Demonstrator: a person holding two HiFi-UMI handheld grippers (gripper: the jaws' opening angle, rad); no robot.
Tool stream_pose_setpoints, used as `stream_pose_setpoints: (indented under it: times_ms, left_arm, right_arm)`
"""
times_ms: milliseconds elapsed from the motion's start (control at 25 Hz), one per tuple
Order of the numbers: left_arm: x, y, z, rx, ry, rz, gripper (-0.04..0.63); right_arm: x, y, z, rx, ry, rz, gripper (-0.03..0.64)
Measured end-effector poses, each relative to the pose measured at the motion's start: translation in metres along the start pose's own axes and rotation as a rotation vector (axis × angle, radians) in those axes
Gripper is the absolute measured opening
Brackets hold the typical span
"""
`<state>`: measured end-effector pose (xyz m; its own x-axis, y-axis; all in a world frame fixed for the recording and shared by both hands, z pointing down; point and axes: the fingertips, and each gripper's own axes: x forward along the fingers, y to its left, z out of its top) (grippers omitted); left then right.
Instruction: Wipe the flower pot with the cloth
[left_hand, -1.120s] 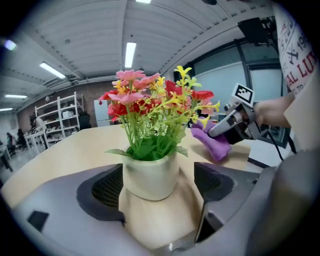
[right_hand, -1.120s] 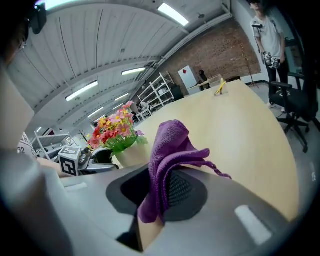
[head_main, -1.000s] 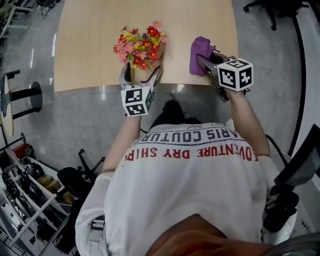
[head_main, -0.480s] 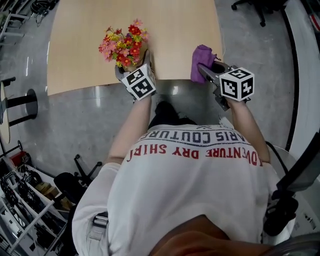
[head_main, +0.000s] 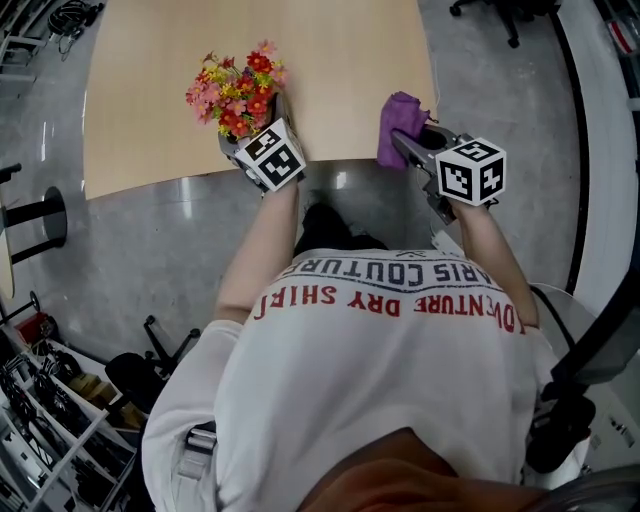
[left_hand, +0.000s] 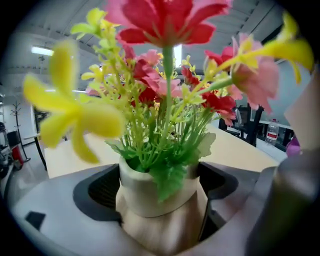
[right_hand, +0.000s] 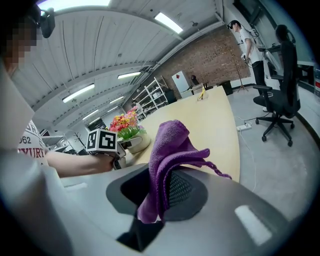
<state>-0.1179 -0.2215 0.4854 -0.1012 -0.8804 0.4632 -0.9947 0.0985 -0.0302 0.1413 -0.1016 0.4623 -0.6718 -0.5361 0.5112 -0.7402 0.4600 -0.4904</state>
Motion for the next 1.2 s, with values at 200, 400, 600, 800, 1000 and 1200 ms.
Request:
stream_pose_setpoints:
  times_ms: [200,400,600,800,1000,1200]
  left_arm:
    - [0.0,0.003,0.004,0.037,-0.006,-0.073,0.502]
    - [-0.009,0.003,0.006,0.111,-0.035,-0.234,0.5]
    - [-0.02,0.002,0.003,0.197,-0.052,-0.414,0.5]
    - [-0.01,-0.015,-0.011,0.279,-0.052,-0.581,0.499]
    - [-0.005,-0.008,-0.008,0.33,-0.036,-0.676,0.499]
    - [0.0,0.003,-0.011,0.334,-0.036,-0.698,0.499]
  right_arm:
    - [0.015,0.011,0.015,-0.002,-0.002,0.034,0.044]
    - [0.04,0.031,0.032,0.018,-0.009,0.099,0.044]
    - [0.077,0.056,0.046,0.02,0.008,0.171,0.044]
    - [0.122,0.053,0.055,0.045,0.008,0.229,0.044]
    - [0.157,0.069,0.072,0.054,0.013,0.269,0.044]
    - [0.186,0.079,0.071,0.051,0.031,0.285,0.044]
